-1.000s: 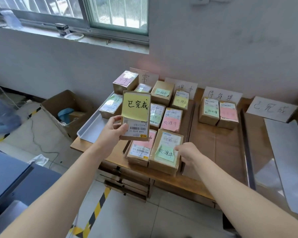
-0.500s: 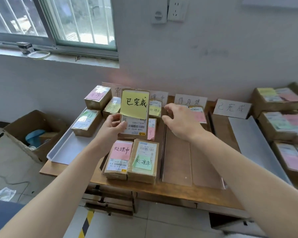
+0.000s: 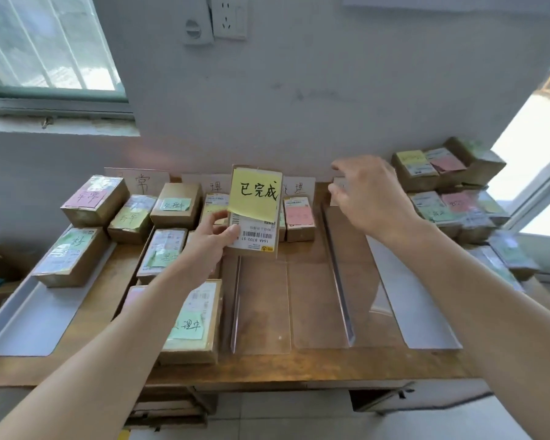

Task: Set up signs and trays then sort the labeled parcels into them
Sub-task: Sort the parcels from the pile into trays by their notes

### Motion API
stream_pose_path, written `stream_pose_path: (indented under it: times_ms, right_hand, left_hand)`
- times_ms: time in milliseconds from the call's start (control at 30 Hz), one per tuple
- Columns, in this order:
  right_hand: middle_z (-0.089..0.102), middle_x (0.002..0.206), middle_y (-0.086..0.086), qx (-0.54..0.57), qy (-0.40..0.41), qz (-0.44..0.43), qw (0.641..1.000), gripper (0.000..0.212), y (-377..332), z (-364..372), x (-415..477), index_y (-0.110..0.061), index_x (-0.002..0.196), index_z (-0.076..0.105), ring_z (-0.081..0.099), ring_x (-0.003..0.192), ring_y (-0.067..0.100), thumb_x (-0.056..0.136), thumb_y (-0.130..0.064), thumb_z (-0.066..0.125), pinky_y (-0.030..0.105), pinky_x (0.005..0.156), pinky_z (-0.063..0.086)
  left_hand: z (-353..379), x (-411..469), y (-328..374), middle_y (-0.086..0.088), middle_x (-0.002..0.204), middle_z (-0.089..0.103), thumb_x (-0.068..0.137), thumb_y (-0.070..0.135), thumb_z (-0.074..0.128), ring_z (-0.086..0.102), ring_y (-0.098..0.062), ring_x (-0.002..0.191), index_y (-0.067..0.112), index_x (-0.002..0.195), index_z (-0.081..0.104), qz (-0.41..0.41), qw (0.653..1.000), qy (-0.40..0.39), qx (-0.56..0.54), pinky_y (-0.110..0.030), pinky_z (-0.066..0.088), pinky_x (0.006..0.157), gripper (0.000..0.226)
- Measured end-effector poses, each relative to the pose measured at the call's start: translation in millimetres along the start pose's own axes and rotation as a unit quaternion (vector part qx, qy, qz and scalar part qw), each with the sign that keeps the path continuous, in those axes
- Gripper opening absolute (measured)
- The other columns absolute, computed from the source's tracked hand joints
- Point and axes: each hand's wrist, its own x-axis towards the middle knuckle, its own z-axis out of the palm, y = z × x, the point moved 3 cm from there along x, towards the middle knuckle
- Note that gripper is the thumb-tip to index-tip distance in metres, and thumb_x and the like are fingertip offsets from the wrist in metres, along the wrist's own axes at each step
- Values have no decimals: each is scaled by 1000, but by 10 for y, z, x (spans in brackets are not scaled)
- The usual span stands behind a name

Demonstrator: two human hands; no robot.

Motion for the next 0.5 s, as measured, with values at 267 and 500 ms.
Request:
stream_pose_path:
  times_ms: [267, 500]
  right_hand:
    - [56, 126, 15, 17, 37, 25, 999, 37, 857, -301, 196, -8, 130, 51, 43, 122, 31, 95, -22, 50, 37, 105, 27]
    - [53, 132, 12, 31, 38, 29, 998, 38, 1322, -325, 352, -10, 131, 50, 39, 129, 27, 96, -22, 50, 37, 108, 25]
  left_hand:
    - [760, 400, 88, -9, 113, 65, 94, 12, 54, 64, -21, 103, 16, 127, 45, 24, 1000, -14, -3, -34, 51, 87, 35]
    - [1320, 582, 103, -3, 106, 65, 95, 11, 52, 64, -14, 94, 20, 122, 44, 15, 999, -21, -21, -27, 51, 81, 30]
